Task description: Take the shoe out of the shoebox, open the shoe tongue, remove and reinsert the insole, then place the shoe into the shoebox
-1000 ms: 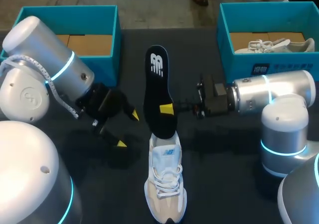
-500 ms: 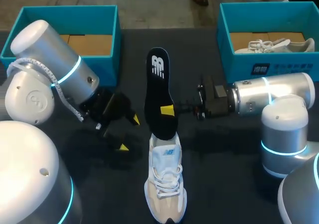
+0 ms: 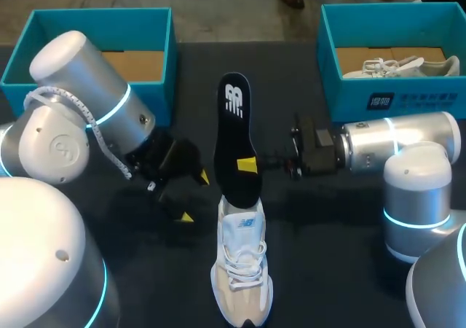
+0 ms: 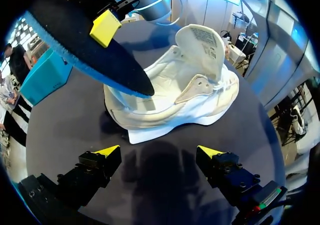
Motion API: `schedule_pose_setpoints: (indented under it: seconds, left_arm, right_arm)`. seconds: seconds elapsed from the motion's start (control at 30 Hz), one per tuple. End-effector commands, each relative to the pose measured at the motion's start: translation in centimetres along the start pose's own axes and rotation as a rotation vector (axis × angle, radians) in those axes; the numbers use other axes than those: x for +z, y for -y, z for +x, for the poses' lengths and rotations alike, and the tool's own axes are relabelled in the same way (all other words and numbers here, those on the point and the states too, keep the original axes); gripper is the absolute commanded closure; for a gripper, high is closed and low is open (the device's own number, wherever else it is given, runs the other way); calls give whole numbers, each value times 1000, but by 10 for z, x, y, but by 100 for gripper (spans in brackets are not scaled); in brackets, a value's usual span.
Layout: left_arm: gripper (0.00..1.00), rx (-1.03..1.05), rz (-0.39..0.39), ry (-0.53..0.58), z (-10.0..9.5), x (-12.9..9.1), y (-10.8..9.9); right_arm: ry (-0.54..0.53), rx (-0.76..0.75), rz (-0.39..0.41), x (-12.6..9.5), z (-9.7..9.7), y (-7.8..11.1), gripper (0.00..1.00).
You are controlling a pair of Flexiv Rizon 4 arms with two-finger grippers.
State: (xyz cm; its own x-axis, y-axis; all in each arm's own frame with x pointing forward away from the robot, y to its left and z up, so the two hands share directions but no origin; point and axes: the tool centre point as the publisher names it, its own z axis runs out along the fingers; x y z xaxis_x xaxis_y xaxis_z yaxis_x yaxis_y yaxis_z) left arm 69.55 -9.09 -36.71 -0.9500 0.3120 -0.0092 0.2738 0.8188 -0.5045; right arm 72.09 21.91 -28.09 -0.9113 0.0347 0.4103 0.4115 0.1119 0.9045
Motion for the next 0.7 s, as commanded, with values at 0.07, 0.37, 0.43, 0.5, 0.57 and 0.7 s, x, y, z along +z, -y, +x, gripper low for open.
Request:
schedule_pose_setpoints:
  seconds: [0.07,0.37,0.43,0.5,0.57,0.7]
  left_arm:
    - [0,0,-10,-6,-2,5,2]
    - [0,-3,-21,-16,-2,7,2]
    - [0,-3,-21,-16,-2,7,2]
    - [0,-3,-21,-16,-2,7,2]
    - [0,-3,-21,-16,-2,7,2]
    - [0,-3,-21,-16,-2,7,2]
  right_arm:
    - [4,3,1,1,2,1,100]
    - [4,5,-1,2,6,0,100]
    - [4,3,1,3,7,-1,100]
    - [5,5,0,3,7,-2,100]
    - [7,9,-3,3,6,-2,100]
    - [12,19,-8,5,7,-2,100]
